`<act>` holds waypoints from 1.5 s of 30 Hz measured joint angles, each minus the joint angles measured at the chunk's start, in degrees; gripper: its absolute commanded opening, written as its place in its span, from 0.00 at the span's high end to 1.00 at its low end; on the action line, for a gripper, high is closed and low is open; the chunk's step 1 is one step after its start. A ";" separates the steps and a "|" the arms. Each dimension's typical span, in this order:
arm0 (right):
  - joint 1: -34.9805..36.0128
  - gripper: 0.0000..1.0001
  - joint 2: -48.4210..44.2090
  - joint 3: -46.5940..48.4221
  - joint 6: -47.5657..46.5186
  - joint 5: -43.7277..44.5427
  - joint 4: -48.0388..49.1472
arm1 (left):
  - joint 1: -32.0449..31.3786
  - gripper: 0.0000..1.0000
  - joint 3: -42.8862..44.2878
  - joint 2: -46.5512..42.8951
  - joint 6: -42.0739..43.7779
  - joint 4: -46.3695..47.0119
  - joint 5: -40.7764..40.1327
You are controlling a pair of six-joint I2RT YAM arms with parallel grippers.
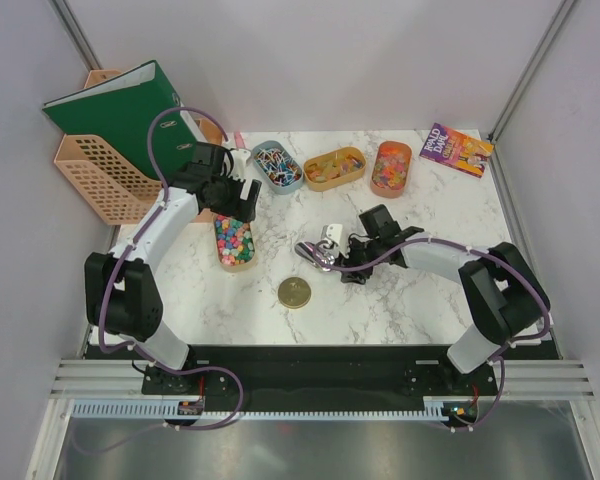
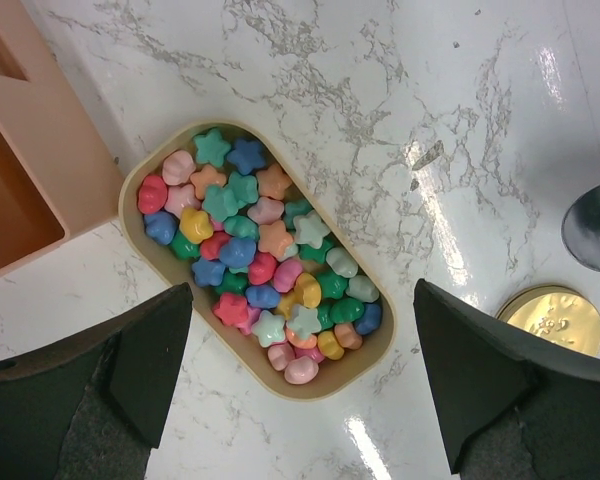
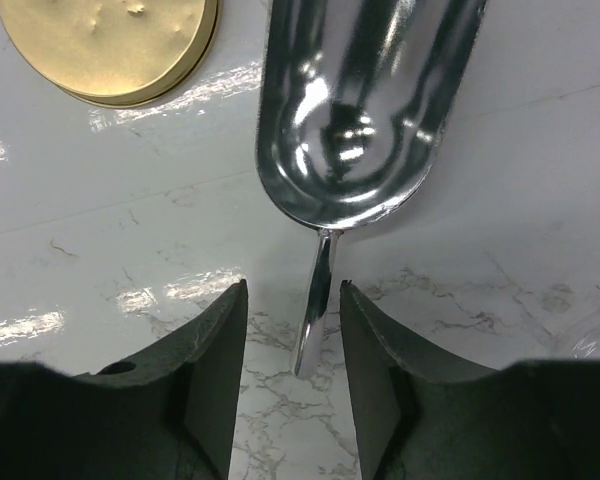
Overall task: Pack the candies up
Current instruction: Pick up the spatula from the center of the board.
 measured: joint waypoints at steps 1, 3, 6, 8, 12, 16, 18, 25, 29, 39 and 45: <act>0.00 0.54 0.61 0.33 0.15 0.22 0.02 | 0.00 0.02 0.00 -0.04 0.00 0.00 0.02; 0.07 0.57 1.31 0.83 0.55 0.50 0.02 | 0.00 0.02 0.00 -0.04 0.00 0.00 0.04; 0.22 0.61 1.31 1.18 0.70 0.83 0.02 | -0.02 0.02 0.00 -0.04 0.00 -0.02 0.20; 0.39 0.64 1.31 1.25 0.85 1.49 0.00 | -0.11 0.02 0.00 -0.04 0.00 -0.04 0.33; 0.59 0.68 1.31 1.25 0.87 2.23 -0.04 | -0.26 0.02 0.00 -0.04 0.00 -0.07 0.48; 0.92 0.69 1.36 1.25 0.85 3.10 -0.13 | -0.31 0.02 0.00 0.04 0.00 -0.07 1.25; 1.29 0.69 1.66 1.25 0.83 3.48 -0.20 | -0.44 0.02 0.02 0.28 0.00 -0.07 1.53; 2.89 0.99 2.80 1.25 0.17 6.01 -0.37 | -1.55 0.02 0.22 1.44 0.00 -0.22 2.58; 3.41 1.00 2.23 1.90 0.35 8.28 -1.64 | -2.10 0.05 0.22 1.92 -0.02 -0.57 6.27; 3.43 1.00 -6.47 11.47 -1.90 10.97 -13.20 | -2.49 0.50 1.62 5.16 -2.97 -2.36 32.35; 3.41 1.00 -7.48 12.96 -2.12 12.07 -15.69 | -2.86 0.58 1.62 6.01 -6.47 -0.76 42.14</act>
